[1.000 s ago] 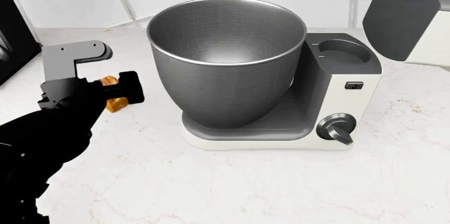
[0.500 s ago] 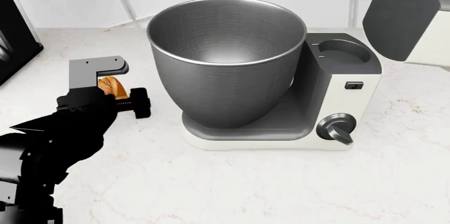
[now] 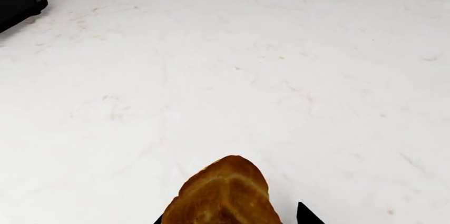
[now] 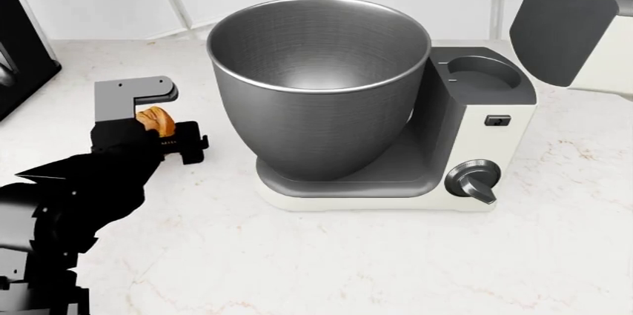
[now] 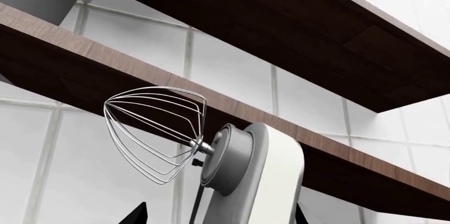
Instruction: Place the bread in the stand mixer bowl.
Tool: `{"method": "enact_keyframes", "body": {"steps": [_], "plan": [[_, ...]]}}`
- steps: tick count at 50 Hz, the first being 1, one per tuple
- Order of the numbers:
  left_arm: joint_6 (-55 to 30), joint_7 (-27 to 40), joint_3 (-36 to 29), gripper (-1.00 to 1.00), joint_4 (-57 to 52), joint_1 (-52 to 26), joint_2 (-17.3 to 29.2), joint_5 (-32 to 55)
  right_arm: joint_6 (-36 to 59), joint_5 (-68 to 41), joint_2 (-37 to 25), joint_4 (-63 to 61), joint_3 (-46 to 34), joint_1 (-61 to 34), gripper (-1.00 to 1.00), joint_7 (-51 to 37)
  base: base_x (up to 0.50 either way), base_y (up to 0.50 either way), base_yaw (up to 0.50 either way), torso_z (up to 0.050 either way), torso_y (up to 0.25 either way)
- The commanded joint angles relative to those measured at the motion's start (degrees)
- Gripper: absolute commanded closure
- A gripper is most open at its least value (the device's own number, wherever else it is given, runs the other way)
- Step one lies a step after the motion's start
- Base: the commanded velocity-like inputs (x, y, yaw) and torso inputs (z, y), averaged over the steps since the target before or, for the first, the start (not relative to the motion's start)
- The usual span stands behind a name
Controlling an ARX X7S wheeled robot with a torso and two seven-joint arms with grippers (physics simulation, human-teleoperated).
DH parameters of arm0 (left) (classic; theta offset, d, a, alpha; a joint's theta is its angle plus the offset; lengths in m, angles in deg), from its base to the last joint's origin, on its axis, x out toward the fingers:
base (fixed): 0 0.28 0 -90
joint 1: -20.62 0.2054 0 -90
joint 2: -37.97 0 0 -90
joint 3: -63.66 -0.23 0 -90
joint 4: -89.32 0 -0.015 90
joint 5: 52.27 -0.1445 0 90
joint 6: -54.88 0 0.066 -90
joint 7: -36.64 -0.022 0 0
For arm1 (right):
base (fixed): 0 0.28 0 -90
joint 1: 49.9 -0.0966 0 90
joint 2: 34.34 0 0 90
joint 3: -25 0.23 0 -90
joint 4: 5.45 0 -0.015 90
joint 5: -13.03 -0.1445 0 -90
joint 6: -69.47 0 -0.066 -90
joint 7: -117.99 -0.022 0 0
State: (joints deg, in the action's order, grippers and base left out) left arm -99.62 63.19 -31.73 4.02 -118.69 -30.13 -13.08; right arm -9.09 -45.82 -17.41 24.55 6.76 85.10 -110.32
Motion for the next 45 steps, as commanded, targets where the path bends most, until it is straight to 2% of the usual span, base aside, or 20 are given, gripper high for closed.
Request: {"method": "enact_keyframes", "body": {"steps": [1,11,15,23,29,34,42,45], "plan": [[-5.1,3.0,5.9,1.00,-9.8,-0.1,-0.3,4.0,-1.0,1.8,1.7,0.0,0.7,0.0,-1.00,1.8,0.00,0.00,0.00,0.000,0.000],[-13.8,8.6,11.5,1.00,-23.4,-7.3,0.8,10.7,-1.1,1.6,2.4,0.0,1.2,0.0,-1.00,2.5,0.00,0.00,0.00,0.000,0.000],[-18.9,10.9,14.1,1.00,-26.1,-14.3,0.3,14.5,-0.9,1.4,2.6,0.0,1.5,0.0,-1.00,2.7,0.00,0.00,0.00,0.000,0.000],[-23.2,14.3,14.3,1.00,-25.7,-26.6,-1.5,17.5,-0.4,0.8,2.4,0.0,2.4,0.0,-1.00,3.0,0.00,0.00,0.00,0.000,0.000],[-24.8,16.6,13.8,1.00,-24.6,-31.9,-3.9,21.5,-0.3,0.7,2.5,0.0,2.6,0.0,-1.00,3.1,0.00,0.00,0.00,0.000,0.000],[-24.5,18.8,14.4,1.00,-21.7,-34.7,-6.1,26.9,-0.4,1.0,2.8,0.0,2.2,0.0,-1.00,3.3,0.00,0.00,0.00,0.000,0.000],[-24.4,24.7,17.1,1.00,-15.4,-37.6,-9.2,40.2,-0.6,1.4,3.1,0.0,1.8,0.0,-1.00,3.4,0.00,0.00,0.00,0.000,0.001],[-23.7,24.4,16.8,1.00,-14.4,-38.1,-10.0,42.9,-0.8,1.6,3.2,0.0,1.4,0.0,-1.00,3.5,0.00,0.00,0.00,0.000,0.000]]}}
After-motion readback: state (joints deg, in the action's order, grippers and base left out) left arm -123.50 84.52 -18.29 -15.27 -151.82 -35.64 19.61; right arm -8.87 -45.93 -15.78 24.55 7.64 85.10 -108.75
